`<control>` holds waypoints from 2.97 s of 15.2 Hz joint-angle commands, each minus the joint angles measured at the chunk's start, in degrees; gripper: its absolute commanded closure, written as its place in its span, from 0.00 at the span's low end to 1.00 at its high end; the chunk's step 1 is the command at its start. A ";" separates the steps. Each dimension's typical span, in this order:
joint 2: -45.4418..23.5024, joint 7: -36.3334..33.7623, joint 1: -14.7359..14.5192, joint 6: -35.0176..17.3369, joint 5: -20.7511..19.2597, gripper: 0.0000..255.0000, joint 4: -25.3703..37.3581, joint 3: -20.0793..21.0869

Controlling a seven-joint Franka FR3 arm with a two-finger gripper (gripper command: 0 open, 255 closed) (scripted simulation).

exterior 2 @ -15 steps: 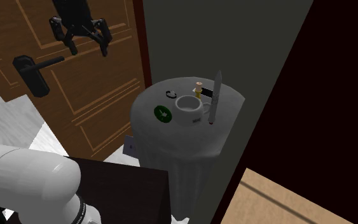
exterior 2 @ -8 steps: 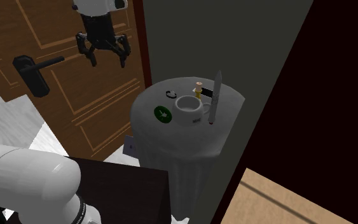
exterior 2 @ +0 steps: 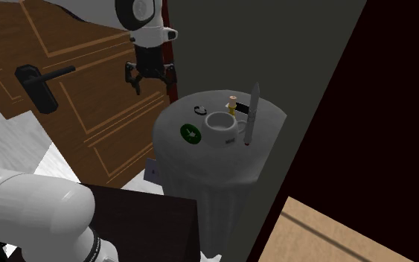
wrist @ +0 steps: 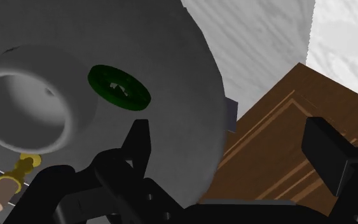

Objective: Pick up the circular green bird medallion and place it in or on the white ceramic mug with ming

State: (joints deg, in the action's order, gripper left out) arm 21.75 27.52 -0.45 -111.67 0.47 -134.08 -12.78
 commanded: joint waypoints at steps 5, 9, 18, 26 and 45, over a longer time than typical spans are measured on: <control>-13.61 9.86 -0.63 -5.42 2.69 0.00 4.48 -3.71; -23.19 16.47 -0.37 -7.82 5.56 0.00 8.85 -4.96; -38.76 25.70 1.67 -10.92 10.31 0.00 16.95 -4.31; -40.84 26.46 1.74 -14.78 11.48 0.00 15.03 -3.77; -38.70 25.68 1.47 -12.29 10.49 1.00 15.54 -4.17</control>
State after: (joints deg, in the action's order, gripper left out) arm -17.46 53.39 1.10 -124.50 11.19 -118.55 -16.87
